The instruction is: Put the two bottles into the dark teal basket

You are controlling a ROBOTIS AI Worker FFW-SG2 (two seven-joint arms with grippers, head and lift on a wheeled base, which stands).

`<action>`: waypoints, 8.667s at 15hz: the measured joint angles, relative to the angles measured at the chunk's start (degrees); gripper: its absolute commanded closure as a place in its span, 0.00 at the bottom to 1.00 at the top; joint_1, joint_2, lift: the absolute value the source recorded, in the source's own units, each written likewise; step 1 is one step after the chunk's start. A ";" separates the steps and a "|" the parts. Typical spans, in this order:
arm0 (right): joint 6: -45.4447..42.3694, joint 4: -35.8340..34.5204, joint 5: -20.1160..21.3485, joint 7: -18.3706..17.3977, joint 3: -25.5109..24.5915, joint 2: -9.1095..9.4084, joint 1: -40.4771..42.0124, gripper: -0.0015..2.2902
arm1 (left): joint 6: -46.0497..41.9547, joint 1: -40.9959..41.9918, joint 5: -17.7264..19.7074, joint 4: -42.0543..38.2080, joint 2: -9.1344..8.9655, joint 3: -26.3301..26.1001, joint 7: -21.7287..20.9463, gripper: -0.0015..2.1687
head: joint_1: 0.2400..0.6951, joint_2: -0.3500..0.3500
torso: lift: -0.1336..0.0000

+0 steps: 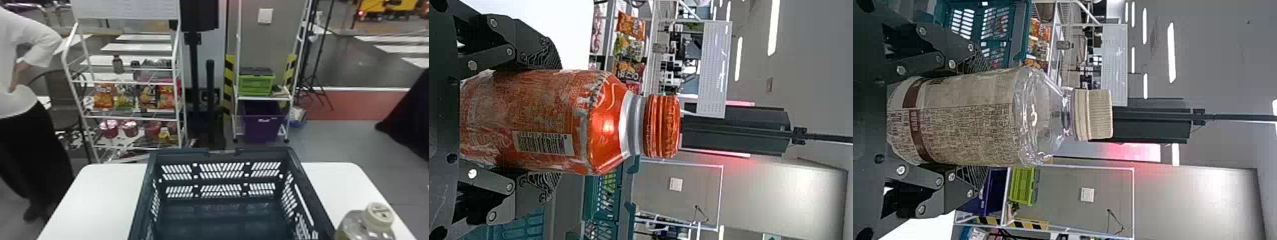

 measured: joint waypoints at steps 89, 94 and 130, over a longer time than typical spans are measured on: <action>-28.13 21.68 -7.85 -3.86 0.92 -3.42 4.78 0.01 | 95.05 -53.21 0.99 -21.02 -1.95 -5.84 -33.73 0.99 | 0.57 0.50 | 1.00; -31.53 22.69 -7.84 -3.86 0.84 -3.14 5.94 0.01 | 104.45 -66.95 1.89 -7.42 -4.04 -12.60 -41.85 0.99 | 0.57 0.50 | 1.00; -41.70 23.24 -9.68 3.65 -2.63 0.00 9.23 0.02 | 36.70 -12.46 6.32 -29.24 -2.05 12.35 -14.98 0.05 | 0.57 0.50 | 1.00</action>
